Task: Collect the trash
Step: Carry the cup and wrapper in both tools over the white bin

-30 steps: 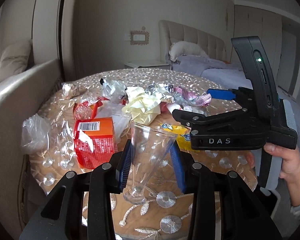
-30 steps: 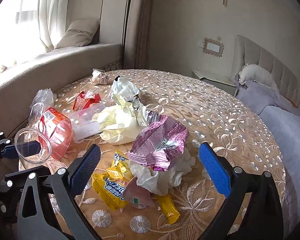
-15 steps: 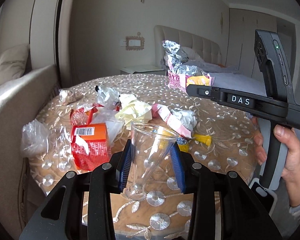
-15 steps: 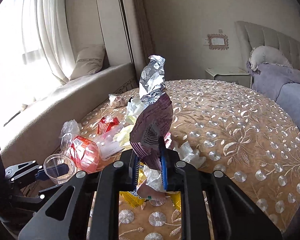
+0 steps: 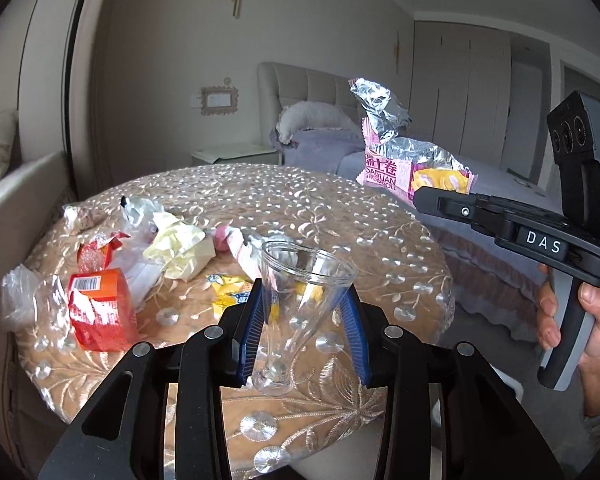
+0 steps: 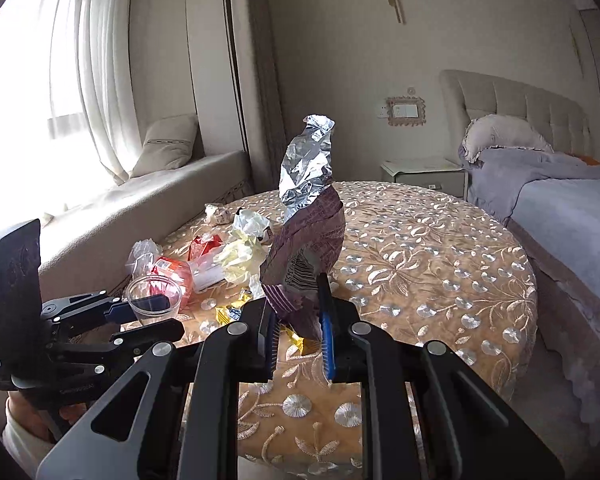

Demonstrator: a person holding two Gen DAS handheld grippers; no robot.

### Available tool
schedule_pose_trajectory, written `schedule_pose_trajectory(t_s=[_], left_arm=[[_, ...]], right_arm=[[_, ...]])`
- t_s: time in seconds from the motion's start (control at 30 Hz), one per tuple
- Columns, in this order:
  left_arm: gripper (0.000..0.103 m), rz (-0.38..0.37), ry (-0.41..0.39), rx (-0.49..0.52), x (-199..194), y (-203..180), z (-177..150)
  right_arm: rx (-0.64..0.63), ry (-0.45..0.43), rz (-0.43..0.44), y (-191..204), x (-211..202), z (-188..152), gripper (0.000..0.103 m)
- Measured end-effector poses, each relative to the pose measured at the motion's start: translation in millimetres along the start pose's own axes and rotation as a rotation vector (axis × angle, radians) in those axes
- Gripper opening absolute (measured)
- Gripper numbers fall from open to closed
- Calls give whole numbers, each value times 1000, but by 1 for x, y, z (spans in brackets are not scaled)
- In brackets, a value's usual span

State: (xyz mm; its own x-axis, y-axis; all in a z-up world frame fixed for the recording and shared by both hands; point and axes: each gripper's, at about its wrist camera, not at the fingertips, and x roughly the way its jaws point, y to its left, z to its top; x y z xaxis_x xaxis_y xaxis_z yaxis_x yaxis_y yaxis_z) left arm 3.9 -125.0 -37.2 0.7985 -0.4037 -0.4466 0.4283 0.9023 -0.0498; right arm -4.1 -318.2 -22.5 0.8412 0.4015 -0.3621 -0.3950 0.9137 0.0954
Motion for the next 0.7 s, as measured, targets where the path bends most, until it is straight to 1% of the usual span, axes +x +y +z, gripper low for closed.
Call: schedule_pose_trajectory(t_s=[0.13, 0.3, 0.43, 0.53, 0.63, 0.7], left_arm=[[37, -59, 14, 31, 6, -31, -2], [37, -162, 24, 61, 13, -73, -6], [37, -249, 42, 101, 20, -111, -17], [37, -331, 72, 115, 26, -138, -29], [37, -434, 108, 114, 31, -164, -39], [37, -469, 127, 129, 37, -182, -45]], right_arm=[[-7, 2, -40, -7, -32, -18, 19], [-12, -3, -104, -14, -66, -37, 19], [13, 3, -158, -26, -93, -54, 19], [23, 8, -207, -34, -113, -69, 19], [31, 18, -253, -43, -131, -85, 19], [47, 31, -276, -50, -140, -96, 19]])
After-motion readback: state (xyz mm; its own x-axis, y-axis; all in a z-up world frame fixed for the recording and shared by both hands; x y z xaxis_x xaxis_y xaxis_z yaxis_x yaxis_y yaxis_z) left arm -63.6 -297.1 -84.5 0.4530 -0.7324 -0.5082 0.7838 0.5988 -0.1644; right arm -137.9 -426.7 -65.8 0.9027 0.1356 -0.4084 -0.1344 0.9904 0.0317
